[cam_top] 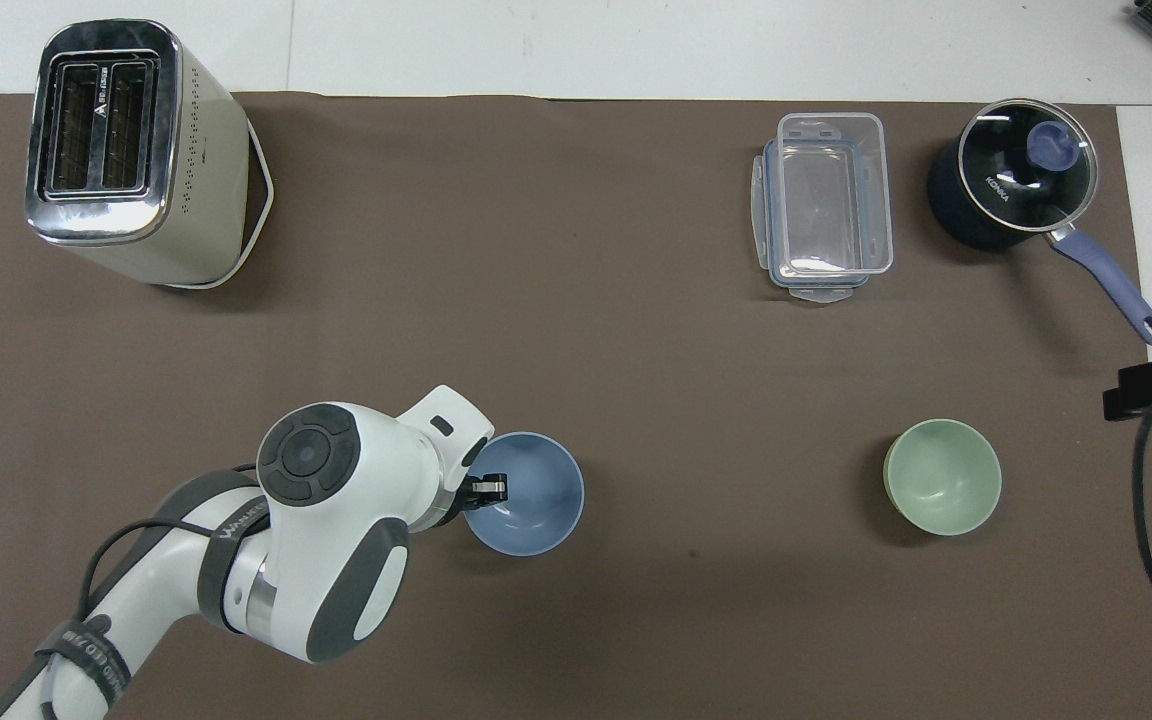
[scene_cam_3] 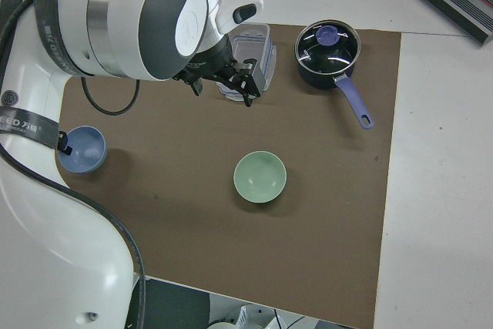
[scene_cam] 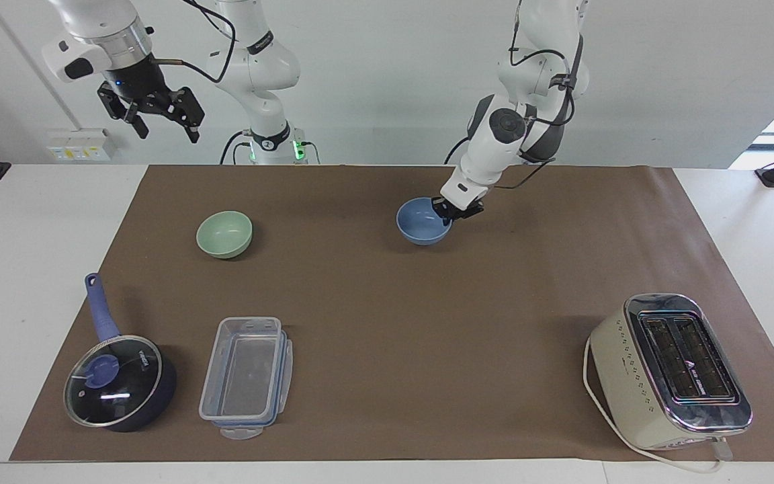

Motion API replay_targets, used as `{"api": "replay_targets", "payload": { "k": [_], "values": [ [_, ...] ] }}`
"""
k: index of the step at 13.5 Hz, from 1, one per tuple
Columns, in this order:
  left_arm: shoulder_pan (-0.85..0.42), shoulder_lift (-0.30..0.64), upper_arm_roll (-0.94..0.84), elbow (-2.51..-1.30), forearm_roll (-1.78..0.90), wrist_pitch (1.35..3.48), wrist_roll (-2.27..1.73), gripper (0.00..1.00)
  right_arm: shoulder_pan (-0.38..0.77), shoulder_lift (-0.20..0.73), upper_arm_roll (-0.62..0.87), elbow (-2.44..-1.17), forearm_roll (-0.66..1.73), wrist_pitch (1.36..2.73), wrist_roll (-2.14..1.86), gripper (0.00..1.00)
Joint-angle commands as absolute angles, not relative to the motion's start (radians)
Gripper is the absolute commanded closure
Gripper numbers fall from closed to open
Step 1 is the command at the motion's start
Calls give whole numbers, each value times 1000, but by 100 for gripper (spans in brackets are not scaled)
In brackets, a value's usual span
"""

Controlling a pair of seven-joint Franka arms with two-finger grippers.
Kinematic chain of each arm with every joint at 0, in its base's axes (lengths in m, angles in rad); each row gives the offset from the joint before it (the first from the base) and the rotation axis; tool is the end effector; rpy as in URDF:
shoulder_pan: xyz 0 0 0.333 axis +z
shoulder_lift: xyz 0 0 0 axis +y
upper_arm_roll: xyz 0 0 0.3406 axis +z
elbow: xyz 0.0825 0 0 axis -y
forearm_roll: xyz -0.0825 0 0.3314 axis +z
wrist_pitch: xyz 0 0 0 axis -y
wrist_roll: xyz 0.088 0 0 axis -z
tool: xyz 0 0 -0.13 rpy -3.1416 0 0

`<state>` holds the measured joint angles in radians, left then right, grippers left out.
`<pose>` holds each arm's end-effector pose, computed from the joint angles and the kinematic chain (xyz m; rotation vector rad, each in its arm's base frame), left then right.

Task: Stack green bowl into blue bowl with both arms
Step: 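Slide the blue bowl toward the table center with the left gripper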

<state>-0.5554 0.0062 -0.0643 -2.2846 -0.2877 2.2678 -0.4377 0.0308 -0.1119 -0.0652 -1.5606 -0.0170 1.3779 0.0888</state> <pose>0.3790 -0.2854 0.3859 2.9582 0.0088 -0.1930 0.4411 -0.0199 0.6669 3.1220 -0.1957 -0.1107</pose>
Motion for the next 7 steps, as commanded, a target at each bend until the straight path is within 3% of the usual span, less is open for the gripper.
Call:
{"api": "replay_targets", "payload": {
  "k": [1, 7],
  "values": [
    [-584, 28, -48, -2270, -314, 2296, -445, 100, 18, -132, -67, -1582, -9, 1373, 64, 0],
    [-606, 77, -48, -2273, -348, 2361, -394, 100, 18, -132, -67, -1582, -9, 1373, 63, 0]
  ]
}}
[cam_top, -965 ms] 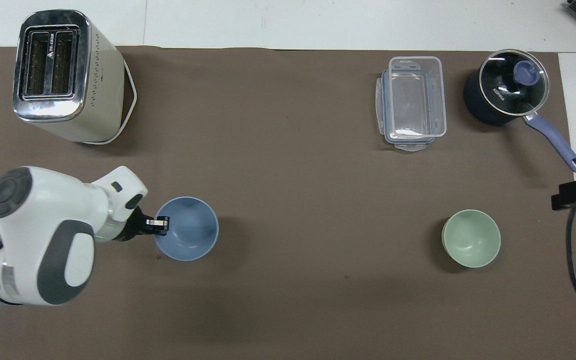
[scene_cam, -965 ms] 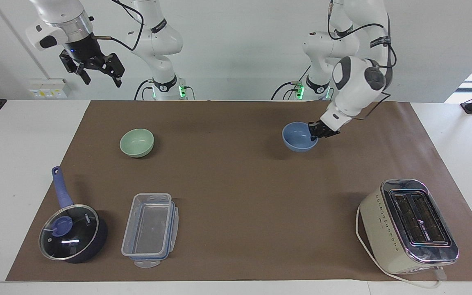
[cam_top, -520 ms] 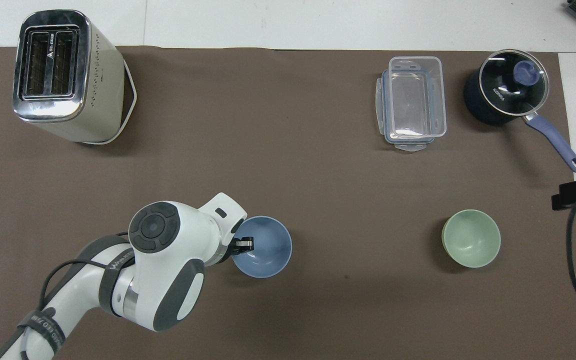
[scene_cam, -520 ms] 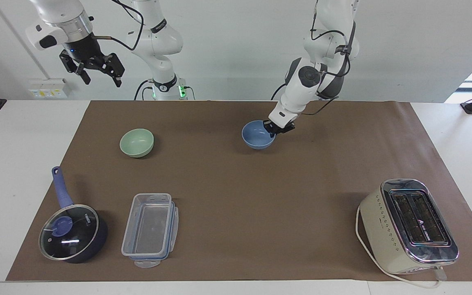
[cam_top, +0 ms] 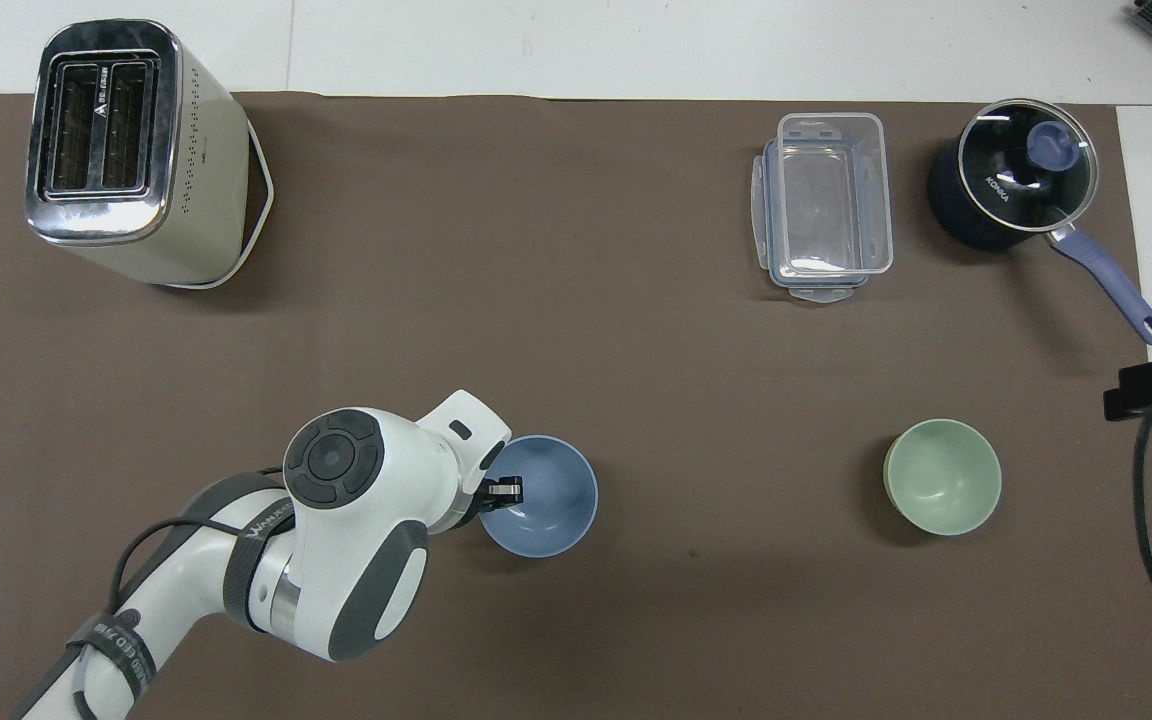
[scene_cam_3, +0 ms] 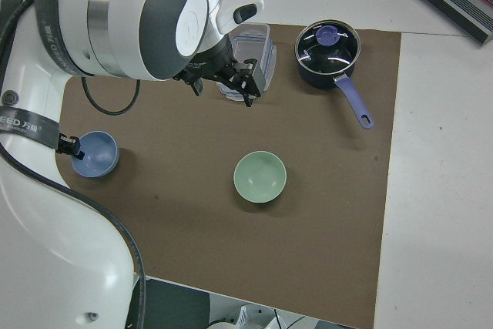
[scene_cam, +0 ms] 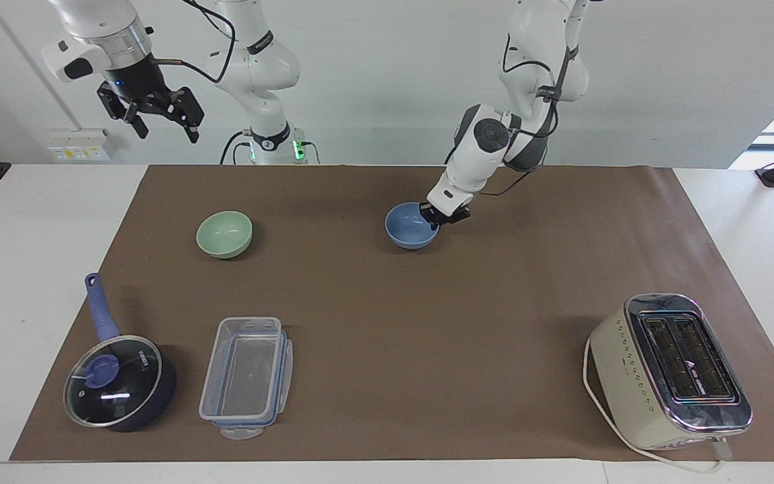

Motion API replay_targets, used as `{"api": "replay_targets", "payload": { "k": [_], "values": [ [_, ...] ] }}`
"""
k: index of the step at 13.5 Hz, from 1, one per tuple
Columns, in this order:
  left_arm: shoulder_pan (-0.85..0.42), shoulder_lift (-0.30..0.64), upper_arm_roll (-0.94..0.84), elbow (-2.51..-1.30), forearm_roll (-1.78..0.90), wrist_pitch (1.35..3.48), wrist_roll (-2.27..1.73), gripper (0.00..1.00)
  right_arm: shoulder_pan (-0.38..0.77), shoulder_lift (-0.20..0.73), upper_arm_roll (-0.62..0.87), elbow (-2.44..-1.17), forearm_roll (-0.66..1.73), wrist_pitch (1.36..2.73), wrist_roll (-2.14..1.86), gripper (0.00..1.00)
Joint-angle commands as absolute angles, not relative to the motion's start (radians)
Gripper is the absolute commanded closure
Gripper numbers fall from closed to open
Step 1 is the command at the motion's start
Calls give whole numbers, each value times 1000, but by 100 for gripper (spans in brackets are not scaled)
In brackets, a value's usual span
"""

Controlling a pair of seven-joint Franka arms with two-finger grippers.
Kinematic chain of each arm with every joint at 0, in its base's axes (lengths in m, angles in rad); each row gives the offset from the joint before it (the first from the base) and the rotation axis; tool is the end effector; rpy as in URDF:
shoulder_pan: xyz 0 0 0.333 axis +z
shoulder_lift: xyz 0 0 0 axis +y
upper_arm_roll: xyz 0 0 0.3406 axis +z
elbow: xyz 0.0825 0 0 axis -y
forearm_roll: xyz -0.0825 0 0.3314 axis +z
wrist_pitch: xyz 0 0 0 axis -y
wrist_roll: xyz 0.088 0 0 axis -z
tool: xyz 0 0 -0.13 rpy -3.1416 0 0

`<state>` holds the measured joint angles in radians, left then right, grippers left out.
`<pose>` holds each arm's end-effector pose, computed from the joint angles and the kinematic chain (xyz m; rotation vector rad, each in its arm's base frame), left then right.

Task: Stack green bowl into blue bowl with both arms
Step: 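Slide the blue bowl toward the table center with the left gripper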

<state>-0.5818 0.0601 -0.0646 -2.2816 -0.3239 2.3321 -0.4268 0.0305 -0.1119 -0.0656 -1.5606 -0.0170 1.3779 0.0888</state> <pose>0.3816 -0.3010 0.3668 2.9370 0.0090 -0.1910 0.4411 -0.0202 0.6669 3.1220 -0.1968 -0.1107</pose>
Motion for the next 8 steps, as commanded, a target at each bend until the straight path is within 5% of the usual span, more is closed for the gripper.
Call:
{"api": "replay_targets", "payload": {
  "k": [1, 2, 3, 6, 8],
  "values": [
    [-606, 83, -48, -2273, -348, 2382, -381, 100, 18, -132, -67, -1582, -9, 1373, 63, 0],
    [-607, 83, -48, -2272, -348, 2379, -379, 98, 18, -132, -67, -1583, -9, 1373, 63, 0],
    [-607, 83, -46, -2269, -348, 2376, -394, 76, 18, -132, -67, -1585, -9, 1373, 63, 0],
    [-595, 64, -43, -2237, -348, 2324, -379, 59, 11, -140, -67, -1598, -9, 1382, 63, 0],
    [-592, 63, -35, -2197, -333, 2254, -377, 32, 9, -150, -67, -1618, -5, 1399, 63, 0]
  ]
}}
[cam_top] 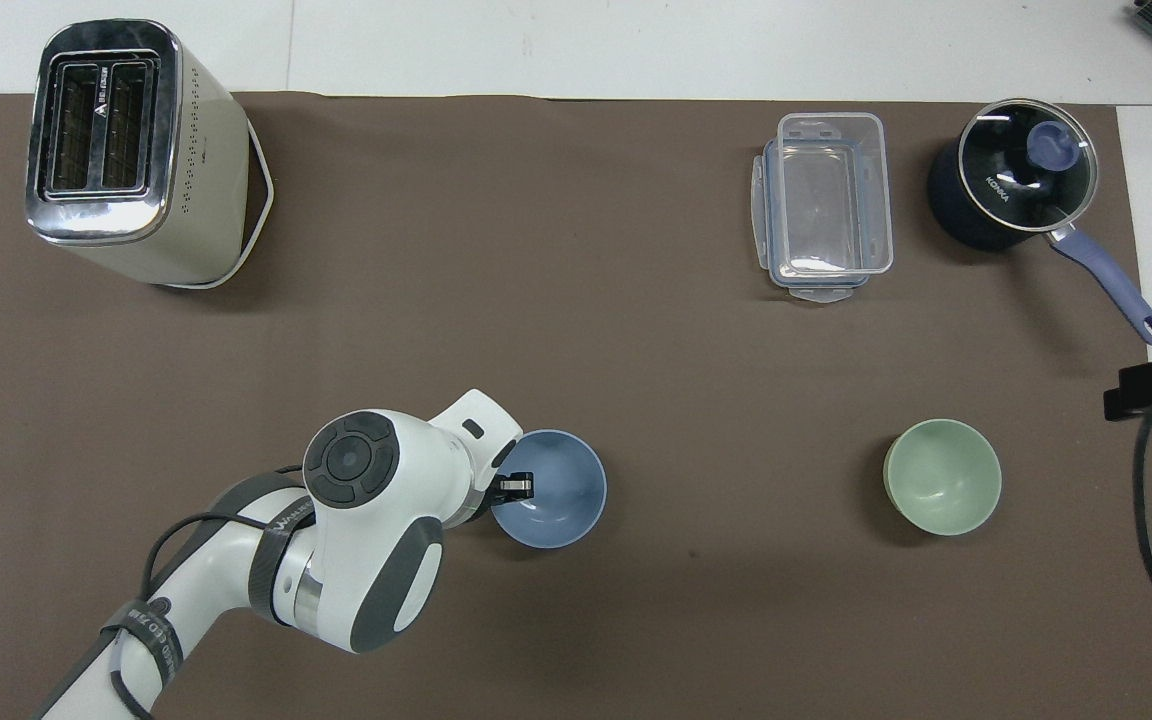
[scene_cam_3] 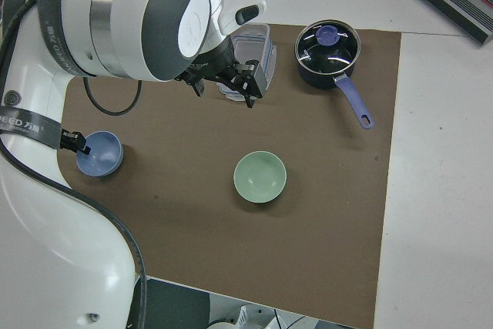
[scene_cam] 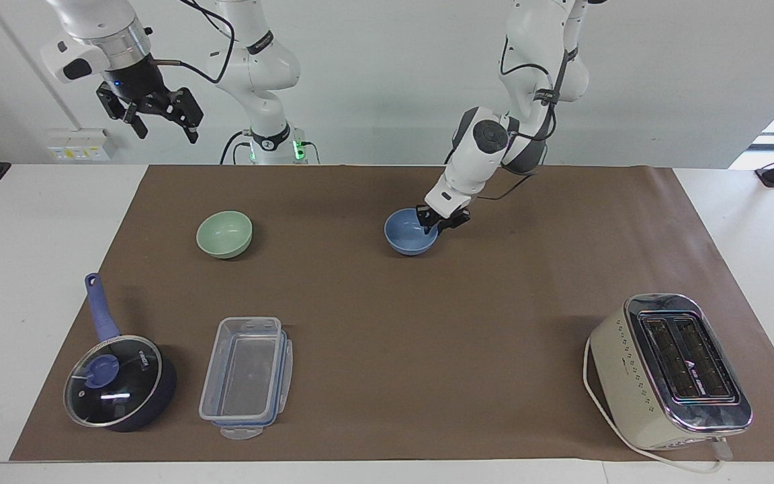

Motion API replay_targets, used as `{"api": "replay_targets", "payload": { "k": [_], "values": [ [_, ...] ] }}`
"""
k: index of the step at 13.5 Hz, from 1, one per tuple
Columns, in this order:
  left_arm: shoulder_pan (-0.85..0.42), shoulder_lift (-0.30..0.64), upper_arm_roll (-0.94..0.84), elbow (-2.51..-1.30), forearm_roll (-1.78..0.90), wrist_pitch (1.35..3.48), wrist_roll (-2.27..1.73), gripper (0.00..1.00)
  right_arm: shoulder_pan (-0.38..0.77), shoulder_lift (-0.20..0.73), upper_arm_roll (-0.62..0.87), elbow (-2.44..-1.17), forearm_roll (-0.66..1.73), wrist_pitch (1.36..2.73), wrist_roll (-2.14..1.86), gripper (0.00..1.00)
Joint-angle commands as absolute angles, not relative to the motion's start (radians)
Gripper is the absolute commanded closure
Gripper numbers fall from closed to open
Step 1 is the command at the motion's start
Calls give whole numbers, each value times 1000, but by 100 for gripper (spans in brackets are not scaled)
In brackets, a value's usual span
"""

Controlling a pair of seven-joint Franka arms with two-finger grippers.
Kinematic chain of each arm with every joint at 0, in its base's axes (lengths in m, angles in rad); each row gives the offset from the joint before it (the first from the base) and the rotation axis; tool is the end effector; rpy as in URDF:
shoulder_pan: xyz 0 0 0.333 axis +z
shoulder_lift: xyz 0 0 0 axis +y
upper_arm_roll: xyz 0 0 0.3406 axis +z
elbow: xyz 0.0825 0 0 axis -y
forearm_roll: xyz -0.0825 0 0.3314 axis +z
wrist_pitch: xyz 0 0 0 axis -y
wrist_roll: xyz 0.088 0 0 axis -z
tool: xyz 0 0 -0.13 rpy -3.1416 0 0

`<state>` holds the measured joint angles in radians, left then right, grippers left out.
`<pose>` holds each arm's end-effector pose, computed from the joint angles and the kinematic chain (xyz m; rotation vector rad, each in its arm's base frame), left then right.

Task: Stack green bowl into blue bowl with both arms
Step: 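Release the blue bowl with the left gripper while the right gripper reaches the green bowl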

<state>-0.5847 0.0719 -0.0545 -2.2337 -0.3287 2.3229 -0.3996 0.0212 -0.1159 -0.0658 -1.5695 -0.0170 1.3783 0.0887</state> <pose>0.3943 -0.3068 0.3788 2.9160 -0.0231 -0.1571 0.4394 -0.0244 0.6652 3.1213 -0.2113 -0.1179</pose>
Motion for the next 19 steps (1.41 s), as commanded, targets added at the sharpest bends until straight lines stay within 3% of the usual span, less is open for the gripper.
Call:
{"api": "replay_targets", "payload": {
  "k": [1, 3, 6, 12, 16, 19],
  "values": [
    [-577, 48, -34, -2183, -316, 2238, -358, 20, 9, -164, -66, -1644, -2, 1401, 64, 0],
    [-536, 6, -34, -2169, -221, 2197, -318, 0, 9, -181, -66, -1744, 2, 1483, 23, 0],
    [-461, -31, -34, -2085, -111, 2067, -279, 0, 12, -224, -66, -1914, 2, 1630, -63, 0],
    [-212, -60, -32, -1798, -98, 1761, -2, 0, -40, -230, -67, -2185, 2, 1920, -251, 0],
    [-103, -57, -31, -1677, -51, 1733, 12, 0, -119, -190, -67, -2385, 15, 2190, -382, 0],
    [-28, -48, -31, -1594, -49, 1677, 110, 0, -158, -140, -67, -2433, 21, 2276, -438, 0]
  ]
}}
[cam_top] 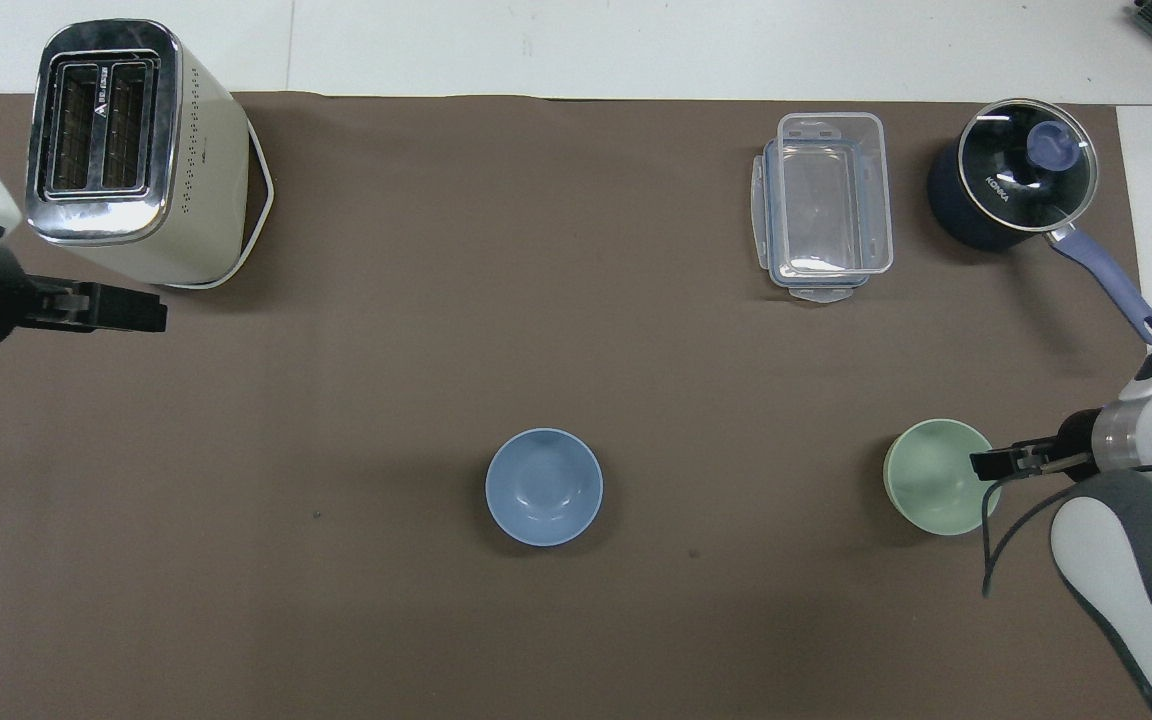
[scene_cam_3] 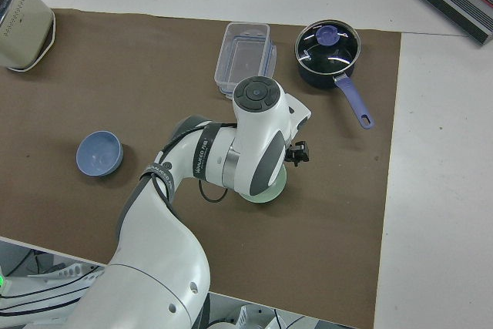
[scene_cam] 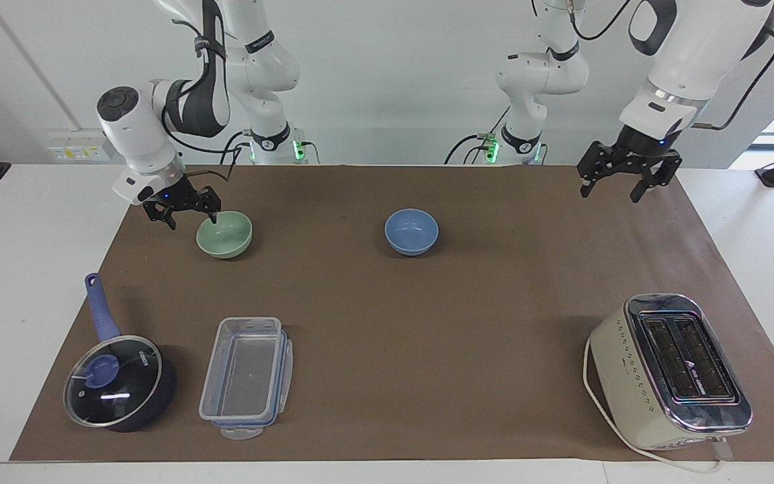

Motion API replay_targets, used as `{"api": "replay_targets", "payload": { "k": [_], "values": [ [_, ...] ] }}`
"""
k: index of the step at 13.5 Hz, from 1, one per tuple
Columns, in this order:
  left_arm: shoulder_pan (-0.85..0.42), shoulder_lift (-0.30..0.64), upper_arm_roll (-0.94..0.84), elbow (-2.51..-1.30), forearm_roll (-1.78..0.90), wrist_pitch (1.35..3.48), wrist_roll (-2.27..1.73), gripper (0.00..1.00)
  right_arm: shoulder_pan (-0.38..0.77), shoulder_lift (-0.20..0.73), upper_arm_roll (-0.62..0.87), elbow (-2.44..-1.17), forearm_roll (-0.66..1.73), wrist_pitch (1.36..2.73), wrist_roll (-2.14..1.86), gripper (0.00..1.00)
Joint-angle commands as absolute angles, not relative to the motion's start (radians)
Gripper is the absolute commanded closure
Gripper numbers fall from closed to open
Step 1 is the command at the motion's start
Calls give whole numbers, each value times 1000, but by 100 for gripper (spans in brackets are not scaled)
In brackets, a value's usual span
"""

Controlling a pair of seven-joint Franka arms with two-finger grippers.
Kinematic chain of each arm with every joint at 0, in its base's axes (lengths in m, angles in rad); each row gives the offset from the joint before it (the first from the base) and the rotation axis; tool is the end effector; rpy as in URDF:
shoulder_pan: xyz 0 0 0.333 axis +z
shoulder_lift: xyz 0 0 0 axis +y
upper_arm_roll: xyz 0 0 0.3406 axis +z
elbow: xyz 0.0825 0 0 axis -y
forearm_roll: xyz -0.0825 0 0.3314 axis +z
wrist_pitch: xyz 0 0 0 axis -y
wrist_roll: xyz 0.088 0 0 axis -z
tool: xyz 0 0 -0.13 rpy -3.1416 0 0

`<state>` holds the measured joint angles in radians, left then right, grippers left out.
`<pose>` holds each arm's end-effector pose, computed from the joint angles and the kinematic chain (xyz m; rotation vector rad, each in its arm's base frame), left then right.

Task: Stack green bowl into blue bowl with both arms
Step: 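Release the blue bowl with the left gripper while the right gripper reaches the green bowl, then grasp the green bowl rim with the right gripper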

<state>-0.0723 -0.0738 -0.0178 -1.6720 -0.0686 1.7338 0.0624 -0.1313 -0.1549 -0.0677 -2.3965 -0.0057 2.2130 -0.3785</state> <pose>0.4927 -0.0527 0.6355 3.0576 -0.2236 0.2067 0.4156 -0.0846 0.4083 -3.1142 -0.2872 0.0407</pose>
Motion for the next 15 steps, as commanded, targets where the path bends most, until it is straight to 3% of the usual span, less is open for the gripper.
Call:
{"api": "replay_targets", "payload": {
  "k": [1, 5, 6, 7, 9, 10, 15],
  "values": [
    [3, -46, -31, -1579, -48, 1668, 117, 0, -160, -132, -67, -2456, 23, 2314, -455, 0],
    [23, -43, -31, -1566, -51, 1637, 144, 0, -175, -94, -67, -2496, 23, 2378, -480, 0],
    [21, -48, -31, -1568, -49, 1637, 149, 0, -176, -89, -67, -2496, 23, 2384, -482, 4],
    [21, -54, -32, -1578, -54, 1637, 167, 0, -176, -89, -67, -2496, 23, 2384, -482, 28],
    [23, -60, -32, -1588, -55, 1617, 192, 0, -179, -84, -67, -2494, 23, 2382, -477, 90],
    [21, -60, -32, -1586, -55, 1608, 190, 0, -181, -83, -67, -2491, 26, 2382, -471, 100],
    [28, -41, -32, -1545, -48, 1540, 189, 0, -181, -63, -66, -2461, 43, 2372, -472, 100]
  ]
}}
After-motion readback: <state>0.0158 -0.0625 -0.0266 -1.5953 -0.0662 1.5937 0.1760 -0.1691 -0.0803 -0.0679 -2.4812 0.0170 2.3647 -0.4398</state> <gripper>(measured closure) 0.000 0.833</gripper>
